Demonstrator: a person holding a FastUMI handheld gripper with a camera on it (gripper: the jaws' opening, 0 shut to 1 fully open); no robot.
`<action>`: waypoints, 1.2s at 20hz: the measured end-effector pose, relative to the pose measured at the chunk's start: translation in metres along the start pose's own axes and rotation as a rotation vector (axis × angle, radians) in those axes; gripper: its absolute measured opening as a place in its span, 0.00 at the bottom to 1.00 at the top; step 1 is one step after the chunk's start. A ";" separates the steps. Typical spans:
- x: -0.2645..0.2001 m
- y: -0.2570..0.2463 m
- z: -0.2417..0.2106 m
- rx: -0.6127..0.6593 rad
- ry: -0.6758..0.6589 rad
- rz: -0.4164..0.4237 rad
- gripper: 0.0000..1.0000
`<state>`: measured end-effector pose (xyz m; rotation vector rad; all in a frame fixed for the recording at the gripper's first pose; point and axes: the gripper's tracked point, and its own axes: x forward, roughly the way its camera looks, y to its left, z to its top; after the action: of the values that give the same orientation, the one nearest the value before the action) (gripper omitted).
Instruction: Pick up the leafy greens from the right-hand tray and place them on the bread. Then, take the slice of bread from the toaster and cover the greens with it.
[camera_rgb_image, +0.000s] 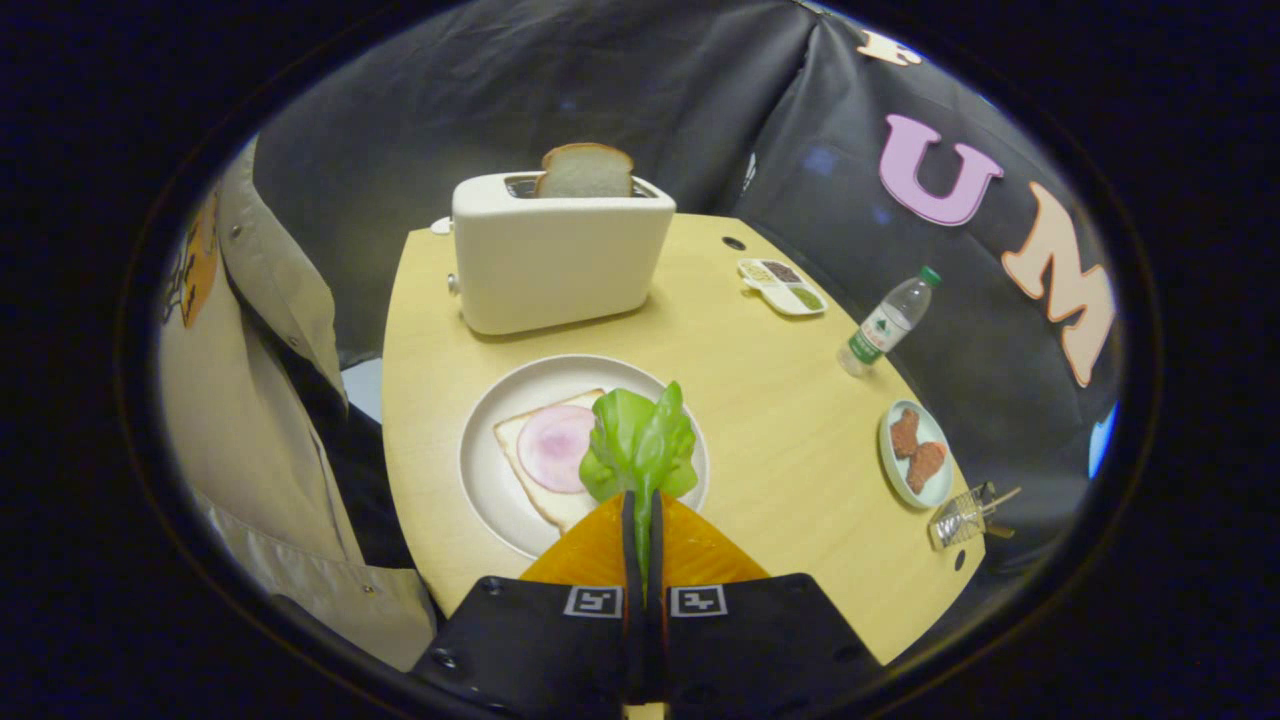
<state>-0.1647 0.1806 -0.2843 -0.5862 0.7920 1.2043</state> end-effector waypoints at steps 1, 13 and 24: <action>0.005 0.006 0.004 -0.007 0.002 0.015 0.04; 0.041 0.053 0.014 -0.052 0.063 0.167 0.04; 0.064 0.039 -0.001 -0.099 0.113 0.130 0.60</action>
<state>-0.1929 0.2276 -0.3354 -0.6975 0.8798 1.3444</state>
